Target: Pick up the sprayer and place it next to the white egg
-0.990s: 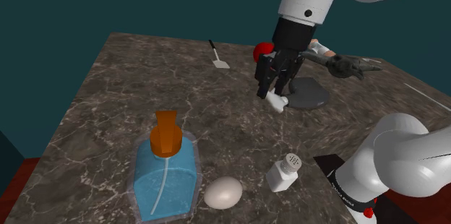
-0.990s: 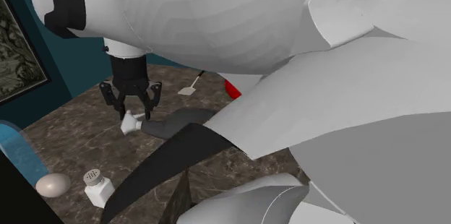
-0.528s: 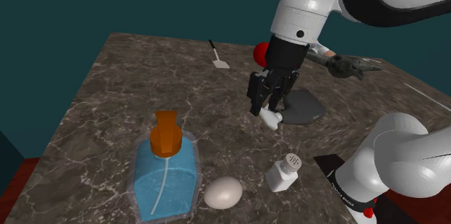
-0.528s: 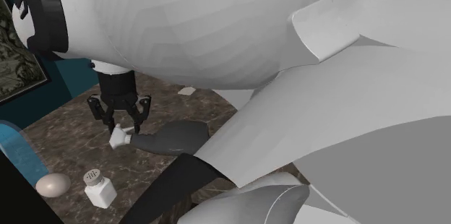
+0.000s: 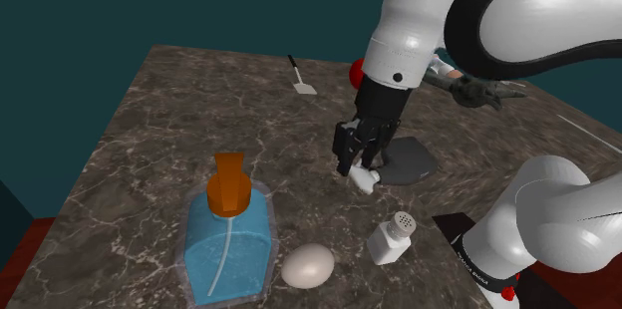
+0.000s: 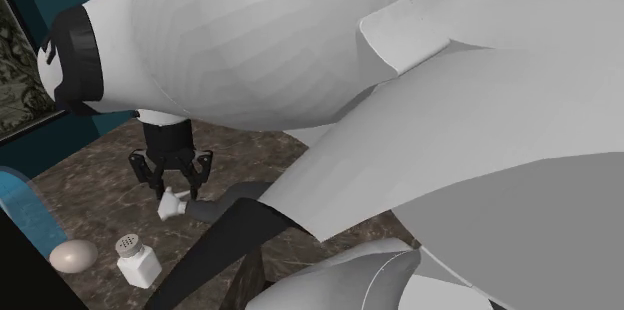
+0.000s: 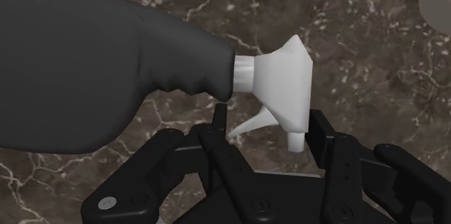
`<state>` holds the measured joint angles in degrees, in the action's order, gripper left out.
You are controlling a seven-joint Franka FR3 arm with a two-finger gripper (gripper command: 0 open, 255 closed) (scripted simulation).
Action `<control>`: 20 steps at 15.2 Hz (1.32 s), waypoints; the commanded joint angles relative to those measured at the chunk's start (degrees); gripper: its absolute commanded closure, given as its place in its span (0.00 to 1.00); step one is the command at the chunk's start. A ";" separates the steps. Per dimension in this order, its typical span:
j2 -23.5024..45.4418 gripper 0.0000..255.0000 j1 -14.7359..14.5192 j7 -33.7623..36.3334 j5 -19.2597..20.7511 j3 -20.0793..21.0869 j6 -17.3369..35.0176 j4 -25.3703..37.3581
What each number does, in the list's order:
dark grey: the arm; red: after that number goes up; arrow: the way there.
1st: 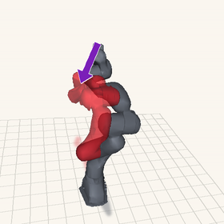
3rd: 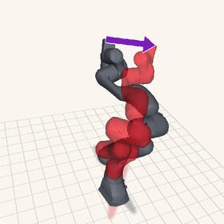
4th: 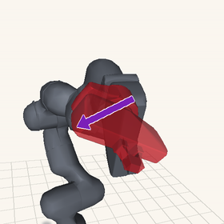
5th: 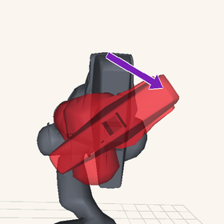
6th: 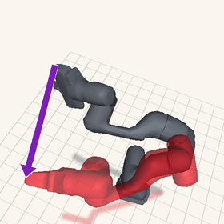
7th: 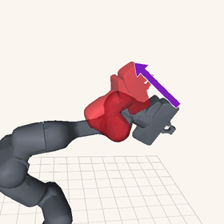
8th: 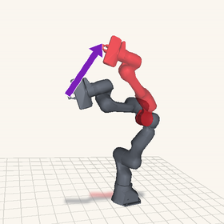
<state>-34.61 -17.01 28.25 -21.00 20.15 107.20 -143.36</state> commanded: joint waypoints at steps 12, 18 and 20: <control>1.54 1.00 -0.41 -1.05 -1.38 1.40 6.85 -5.33; 1.55 0.00 -0.40 -1.05 -1.37 1.40 6.85 -5.32; 1.55 0.00 -0.40 -1.05 -1.37 1.40 6.85 -5.32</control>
<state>-33.07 -17.41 27.20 -22.37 21.55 114.05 -148.68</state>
